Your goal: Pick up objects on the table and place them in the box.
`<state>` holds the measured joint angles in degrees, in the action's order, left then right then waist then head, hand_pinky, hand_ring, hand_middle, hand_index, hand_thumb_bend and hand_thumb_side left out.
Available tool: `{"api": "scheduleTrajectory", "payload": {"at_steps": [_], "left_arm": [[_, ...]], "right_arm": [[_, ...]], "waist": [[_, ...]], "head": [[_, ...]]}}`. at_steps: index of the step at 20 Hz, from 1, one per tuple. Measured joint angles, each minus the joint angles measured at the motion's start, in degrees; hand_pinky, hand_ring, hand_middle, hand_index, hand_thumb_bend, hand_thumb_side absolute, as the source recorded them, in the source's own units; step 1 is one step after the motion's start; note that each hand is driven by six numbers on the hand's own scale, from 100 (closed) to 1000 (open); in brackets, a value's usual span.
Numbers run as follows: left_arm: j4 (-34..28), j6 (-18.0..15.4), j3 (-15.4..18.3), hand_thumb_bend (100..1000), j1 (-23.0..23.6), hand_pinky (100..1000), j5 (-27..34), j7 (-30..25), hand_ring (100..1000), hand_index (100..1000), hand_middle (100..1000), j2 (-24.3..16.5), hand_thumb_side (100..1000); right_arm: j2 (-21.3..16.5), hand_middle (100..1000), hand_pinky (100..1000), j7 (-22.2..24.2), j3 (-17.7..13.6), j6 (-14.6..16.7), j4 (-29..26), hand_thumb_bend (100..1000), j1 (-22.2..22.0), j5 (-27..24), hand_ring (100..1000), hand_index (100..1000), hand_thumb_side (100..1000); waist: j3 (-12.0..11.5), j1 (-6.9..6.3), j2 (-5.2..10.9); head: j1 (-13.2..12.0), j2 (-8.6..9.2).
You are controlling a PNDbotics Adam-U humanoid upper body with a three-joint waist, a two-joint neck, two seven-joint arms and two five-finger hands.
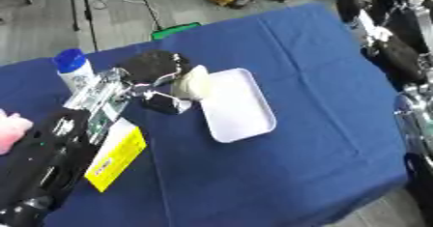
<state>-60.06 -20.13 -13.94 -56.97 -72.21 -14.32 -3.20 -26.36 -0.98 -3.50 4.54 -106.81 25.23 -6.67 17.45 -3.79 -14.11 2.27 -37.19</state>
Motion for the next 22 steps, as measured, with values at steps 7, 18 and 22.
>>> {"api": "scheduleTrajectory", "payload": {"at_steps": [7, 18, 22], "left_arm": [[0.0, 0.56, -0.31, 337, 0.17, 671, -1.63, 3.52, 656, 809, 700, 1.31, 668], [-0.28, 1.23, -0.56, 654, 0.17, 709, -10.21, 5.31, 705, 890, 744, 1.79, 753], [-0.06, 2.31, -0.3, 723, 0.28, 739, -13.48, 5.57, 744, 930, 800, 1.84, 832]], "right_arm": [[0.36, 852, 838, 0.36, 0.07, 0.08, -0.35, 441, 0.51, -0.02, 837, 855, 475], [0.88, 852, 838, 1.11, 0.67, 0.03, -0.41, 440, 1.51, -0.18, 836, 856, 476], [0.95, 851, 838, 1.34, 0.71, 0.03, -0.52, 440, 1.55, -0.24, 836, 856, 475]], "waist": [[1.03, 0.0, 0.0], [3.72, -0.5, 0.0], [4.37, -0.96, 0.0]], "head": [[0.05, 0.01], [0.03, 0.51], [0.05, 0.72]]}}
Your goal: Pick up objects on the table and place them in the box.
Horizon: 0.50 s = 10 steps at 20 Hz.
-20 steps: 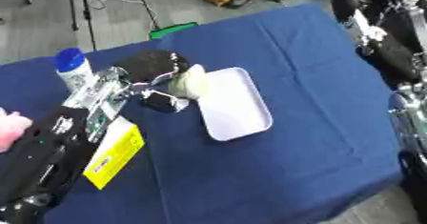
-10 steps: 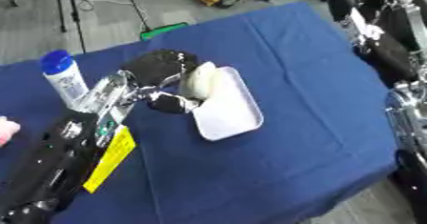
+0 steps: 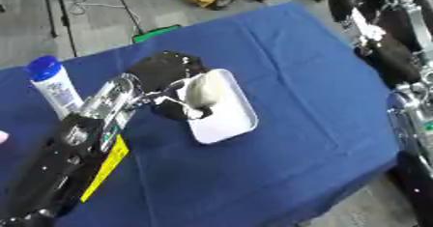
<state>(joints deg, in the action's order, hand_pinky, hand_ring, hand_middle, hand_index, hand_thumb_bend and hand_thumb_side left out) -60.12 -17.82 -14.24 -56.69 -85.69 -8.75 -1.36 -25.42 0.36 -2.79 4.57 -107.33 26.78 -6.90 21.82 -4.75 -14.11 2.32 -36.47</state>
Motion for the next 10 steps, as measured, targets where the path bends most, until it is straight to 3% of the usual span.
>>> {"api": "scheduleTrajectory", "payload": {"at_steps": [3, 10], "left_arm": [[0.07, 0.92, 0.39, 739, 0.15, 762, -1.24, 0.42, 789, 938, 843, 0.01, 850], [-0.21, 3.37, 1.74, 665, 0.92, 748, -0.06, 2.86, 771, 901, 830, 0.18, 860]], "right_arm": [[0.01, 852, 838, 0.07, 0.0, -0.07, -0.01, 440, 0.0, -0.01, 836, 856, 476], [0.1, 852, 838, 0.03, -0.03, -0.06, -0.01, 439, -0.1, -0.01, 836, 855, 476]], "waist": [[0.06, -0.02, 0.0], [-0.84, -0.04, 0.0]], "head": [[0.01, 0.22], [0.17, 0.24]]}}
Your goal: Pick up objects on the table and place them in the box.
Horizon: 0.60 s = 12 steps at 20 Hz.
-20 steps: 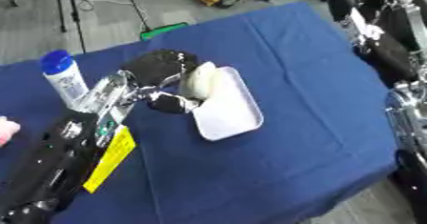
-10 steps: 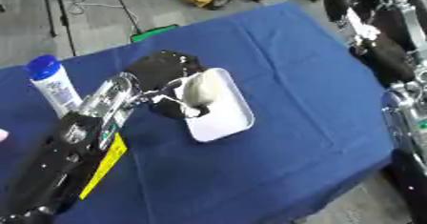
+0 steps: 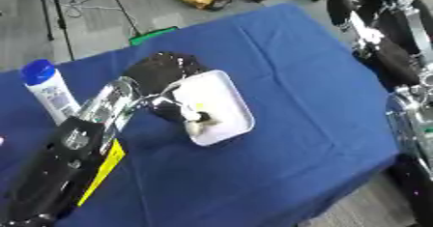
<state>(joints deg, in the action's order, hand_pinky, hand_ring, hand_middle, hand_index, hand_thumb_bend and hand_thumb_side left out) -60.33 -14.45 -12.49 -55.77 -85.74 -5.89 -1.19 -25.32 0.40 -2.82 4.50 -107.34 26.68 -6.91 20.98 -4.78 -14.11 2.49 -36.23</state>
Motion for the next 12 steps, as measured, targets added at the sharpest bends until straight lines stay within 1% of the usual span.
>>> {"api": "scheduleTrajectory", "payload": {"at_steps": [2, 3, 4, 5, 7, 8, 11, 12], "left_arm": [[-1.44, 1.04, 1.0, 655, 1.06, 727, 3.15, 0.5, 751, 884, 807, -0.63, 847], [-2.73, 1.83, 1.77, 655, 1.92, 727, 5.88, 0.52, 751, 884, 807, -1.43, 847], [-4.19, 2.72, 2.52, 651, 2.7, 682, 9.0, 0.41, 700, 833, 763, -2.36, 831], [-6.66, 3.93, 3.55, 651, 3.7, 682, 13.23, 0.63, 700, 833, 763, -3.19, 831], [-14.04, 7.02, 5.79, 652, 6.49, 674, 24.22, 1.79, 700, 819, 768, -5.64, 835], [-18.59, 8.8, 7.07, 642, 8.19, 677, 30.35, 2.81, 711, 817, 783, -7.42, 860], [-32.02, 13.64, 11.16, 634, 13.96, 677, 47.22, 7.42, 713, 815, 786, -12.9, 880], [-35.34, 14.81, 12.28, 640, 15.4, 680, 51.42, 8.93, 718, 810, 787, -14.33, 931]], "right_arm": [[0.01, 852, 838, -0.14, -0.19, -0.02, 0.0, 439, -0.54, 0.0, 836, 855, 476], [0.02, 852, 838, -0.27, -0.35, -0.04, 0.0, 439, -0.8, 0.0, 836, 855, 476], [0.04, 853, 838, -0.41, -0.38, -0.06, 0.0, 440, -1.05, 0.0, 836, 855, 475], [0.04, 853, 838, -0.52, -0.55, -0.06, 0.01, 440, -1.35, 0.0, 836, 855, 475], [0.04, 853, 839, -0.76, -0.87, -0.19, 0.06, 440, -1.97, 0.02, 836, 854, 475], [0.04, 854, 839, -0.88, -1.04, -0.2, 0.1, 441, -2.32, 0.06, 836, 854, 474], [0.04, 854, 839, -1.29, -1.47, -0.28, 0.26, 441, -3.16, 0.27, 836, 854, 474], [0.04, 854, 839, -1.39, -1.6, -0.31, 0.26, 441, -3.36, 0.29, 836, 853, 474]], "waist": [[-1.09, 0.0, 0.01], [-1.7, 0.0, 0.02], [-2.15, 0.0, 0.08], [-2.76, 0.0, 0.24], [-4.4, 0.0, 0.73], [-5.26, 0.0, 0.79], [-7.67, 0.0, 0.8], [-8.14, 0.0, 0.8]], "head": [[0.21, -0.01], [0.31, -0.02], [0.41, -0.04], [0.64, -0.06], [1.24, -0.09], [1.58, -0.13], [2.74, -0.45], [2.97, -0.51]]}}
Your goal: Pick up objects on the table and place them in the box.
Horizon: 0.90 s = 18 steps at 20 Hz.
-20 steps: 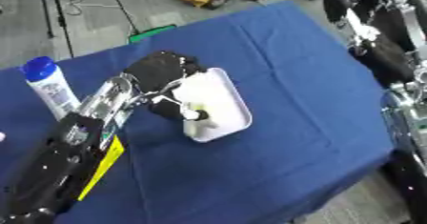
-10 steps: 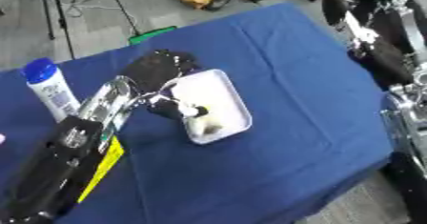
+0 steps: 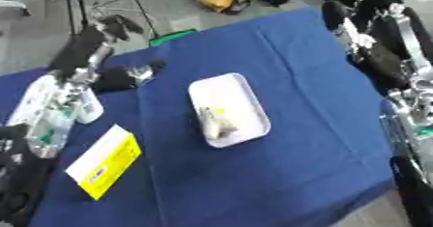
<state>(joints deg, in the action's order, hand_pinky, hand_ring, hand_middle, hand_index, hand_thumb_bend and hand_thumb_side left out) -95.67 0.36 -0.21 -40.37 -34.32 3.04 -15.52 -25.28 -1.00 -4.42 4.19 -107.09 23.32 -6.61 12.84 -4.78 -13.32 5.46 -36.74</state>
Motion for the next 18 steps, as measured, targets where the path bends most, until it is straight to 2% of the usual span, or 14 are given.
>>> {"api": "scheduleTrajectory", "payload": {"at_steps": [1, 2, 5, 6, 9, 12, 14, 18], "left_arm": [[-2.94, 0.82, 1.52, 640, 2.24, 680, 3.59, 2.12, 718, 810, 787, -1.01, 931], [-5.2, 1.34, 3.32, 642, 5.18, 680, 6.68, 4.52, 719, 808, 788, -2.24, 974], [-7.05, 3.26, 8.11, 629, 13.98, 684, 12.47, 10.2, 728, 812, 796, -5.53, 1000], [-6.81, 3.83, 9.03, 549, 15.99, 700, 13.38, 10.94, 745, 835, 817, -6.04, 1000], [-5.39, 5.09, 11.75, 549, 21.44, 701, 14.82, 10.19, 744, 834, 817, -6.11, 1000], [-5.0, 5.33, 14.04, 608, 24.37, 696, 16.36, 9.47, 747, 829, 821, -5.02, 1000], [-5.02, 4.85, 15.06, 607, 25.55, 692, 17.73, 9.33, 744, 826, 819, -3.94, 1000], [-5.61, 2.75, 15.66, 605, 25.78, 680, 20.16, 9.05, 729, 815, 807, -2.3, 1000]], "right_arm": [[-0.06, 854, 839, -0.19, -0.33, -0.03, 0.04, 441, -0.43, 0.03, 836, 853, 474], [-0.06, 855, 839, -0.36, -0.55, -0.03, 0.13, 441, -0.72, 0.07, 836, 853, 474], [-0.1, 855, 839, -0.73, -0.9, -0.12, 0.28, 441, -1.19, 0.41, 836, 852, 474], [-0.18, 856, 839, -0.8, -0.93, -0.13, 0.31, 441, -1.26, 0.47, 835, 852, 474], [-0.28, 856, 839, -0.88, -1.19, -0.16, 0.32, 440, -1.59, 0.56, 835, 852, 474], [-0.36, 856, 838, -0.91, -1.25, -0.14, 0.32, 441, -1.81, 0.74, 835, 852, 473], [-0.37, 857, 838, -0.91, -1.25, -0.14, 0.32, 442, -1.94, 0.9, 835, 852, 473], [-0.38, 858, 838, -0.81, -1.24, -0.17, 0.32, 442, -1.99, 0.95, 835, 851, 473]], "waist": [[-1.02, 0.0, 0.0], [-2.31, 0.0, 0.0], [-4.71, 0.0, 0.0], [-5.08, 0.0, 0.0], [-6.73, 0.0, 0.0], [-7.86, 0.0, 0.0], [-8.58, 0.02, -0.06], [-8.61, 0.02, -0.06]], "head": [[0.42, -0.01], [0.82, -0.02], [1.38, -0.03], [1.37, -0.04], [1.17, -0.48], [0.8, -1.11], [0.53, -1.7], [-0.36, -2.96]]}}
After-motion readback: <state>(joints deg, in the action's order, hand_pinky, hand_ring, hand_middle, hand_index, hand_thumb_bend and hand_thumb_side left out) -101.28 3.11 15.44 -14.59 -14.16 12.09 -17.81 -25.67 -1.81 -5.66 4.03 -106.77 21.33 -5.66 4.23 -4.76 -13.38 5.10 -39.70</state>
